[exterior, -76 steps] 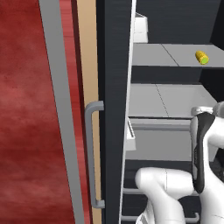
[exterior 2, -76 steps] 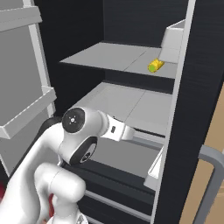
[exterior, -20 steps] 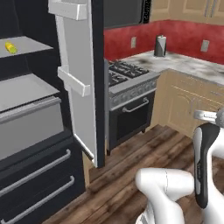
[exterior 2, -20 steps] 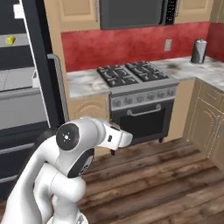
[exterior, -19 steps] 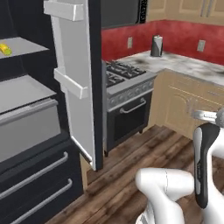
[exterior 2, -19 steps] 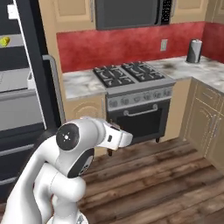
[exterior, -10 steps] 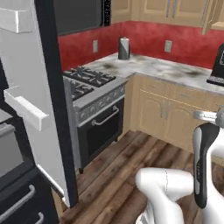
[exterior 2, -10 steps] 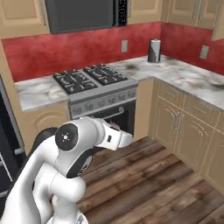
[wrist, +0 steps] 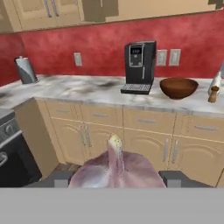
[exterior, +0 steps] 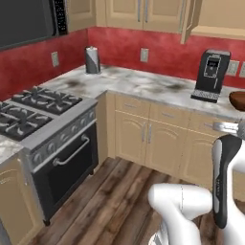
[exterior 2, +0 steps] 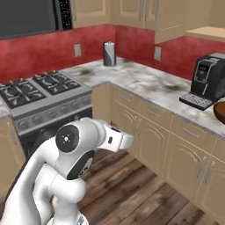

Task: Retrieve the bottle and the shaker from the cabinet and place them next to the mixing bowl on the counter. Then add garlic from the fridge to the mixing bowl.

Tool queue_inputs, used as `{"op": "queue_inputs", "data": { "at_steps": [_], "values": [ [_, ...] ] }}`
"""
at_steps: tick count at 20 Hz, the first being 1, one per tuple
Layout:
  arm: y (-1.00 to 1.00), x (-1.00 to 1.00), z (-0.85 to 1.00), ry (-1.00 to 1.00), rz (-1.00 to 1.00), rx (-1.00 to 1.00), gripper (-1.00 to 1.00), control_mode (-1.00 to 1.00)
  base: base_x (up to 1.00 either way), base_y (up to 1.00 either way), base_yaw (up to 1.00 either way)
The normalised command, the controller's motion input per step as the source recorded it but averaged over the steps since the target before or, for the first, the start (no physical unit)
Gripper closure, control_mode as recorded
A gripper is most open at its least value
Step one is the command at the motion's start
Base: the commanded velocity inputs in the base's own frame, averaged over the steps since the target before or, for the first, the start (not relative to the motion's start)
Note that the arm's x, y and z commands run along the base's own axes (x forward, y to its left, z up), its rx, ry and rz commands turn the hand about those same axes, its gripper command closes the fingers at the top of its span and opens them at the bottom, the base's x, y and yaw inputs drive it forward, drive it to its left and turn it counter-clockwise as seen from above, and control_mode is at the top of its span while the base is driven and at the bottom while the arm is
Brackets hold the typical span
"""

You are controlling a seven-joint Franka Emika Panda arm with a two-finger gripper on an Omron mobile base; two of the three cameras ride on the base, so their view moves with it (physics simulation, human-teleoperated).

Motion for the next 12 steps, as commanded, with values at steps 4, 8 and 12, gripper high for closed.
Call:
{"op": "queue_inputs", "data": {
  "at_steps": [4,8,12],
  "values": [
    [0.00,0.00,0.00,0.00,0.00,0.00,1.00,1.00,0.58,-0.66,-0.28],
    [0.00,0.00,0.00,0.00,0.00,0.00,1.00,1.00,0.58,-0.61,-0.26],
    [0.00,0.00,0.00,0.00,0.00,0.00,1.00,1.00,0.57,-0.57,-0.25]
  ]
}}
